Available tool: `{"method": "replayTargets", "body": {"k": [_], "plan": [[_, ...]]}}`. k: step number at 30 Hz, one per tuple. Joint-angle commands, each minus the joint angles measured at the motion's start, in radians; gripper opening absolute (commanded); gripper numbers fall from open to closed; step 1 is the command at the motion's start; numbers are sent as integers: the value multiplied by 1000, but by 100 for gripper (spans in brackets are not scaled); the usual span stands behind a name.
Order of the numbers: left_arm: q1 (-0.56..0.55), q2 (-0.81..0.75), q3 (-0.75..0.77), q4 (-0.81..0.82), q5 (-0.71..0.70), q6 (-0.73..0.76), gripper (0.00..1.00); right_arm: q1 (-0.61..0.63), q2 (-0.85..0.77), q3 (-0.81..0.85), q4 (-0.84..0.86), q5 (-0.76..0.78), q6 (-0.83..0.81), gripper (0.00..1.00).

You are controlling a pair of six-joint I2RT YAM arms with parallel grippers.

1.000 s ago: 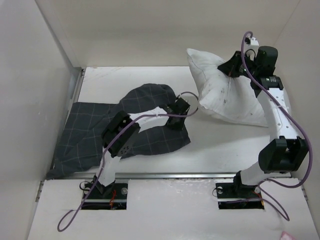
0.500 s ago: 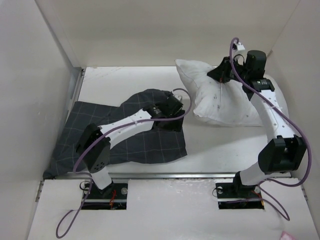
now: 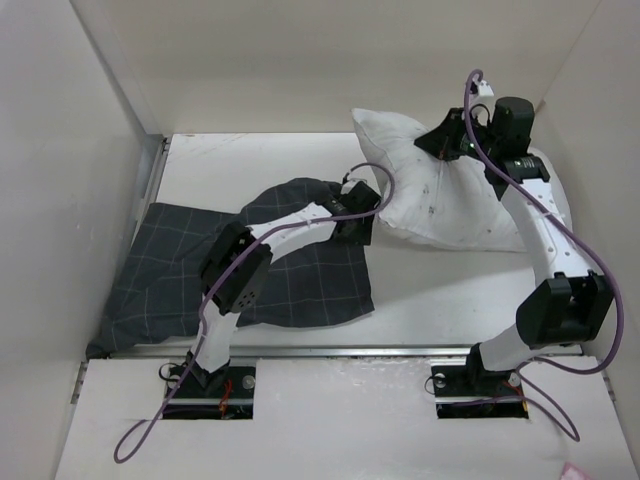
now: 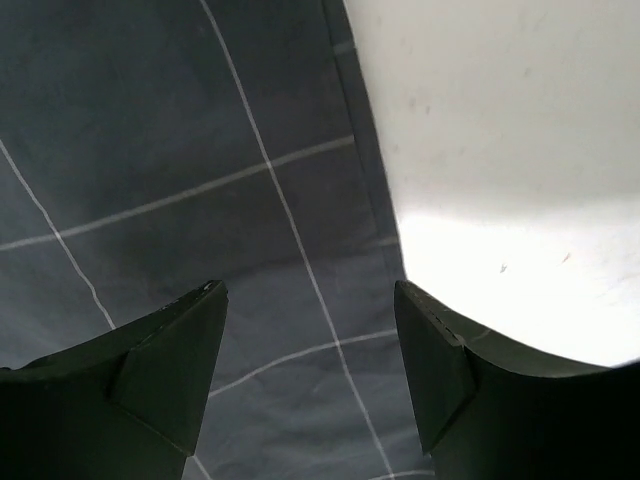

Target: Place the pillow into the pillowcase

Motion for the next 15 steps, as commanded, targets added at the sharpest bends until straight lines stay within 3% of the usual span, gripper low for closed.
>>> {"method": "replayTargets", "body": {"k": [1,8,15], "plan": [[6,-17,-12,49,18,-31,65,-5,-57,86,133,-21,48,0],[6,40,-12,106,65,-22,65,-5,-57,96,123,-21,57,0],[-38,138,80,-9,-93,-51,63,-5,-48,76,111,2,57,0]]}}
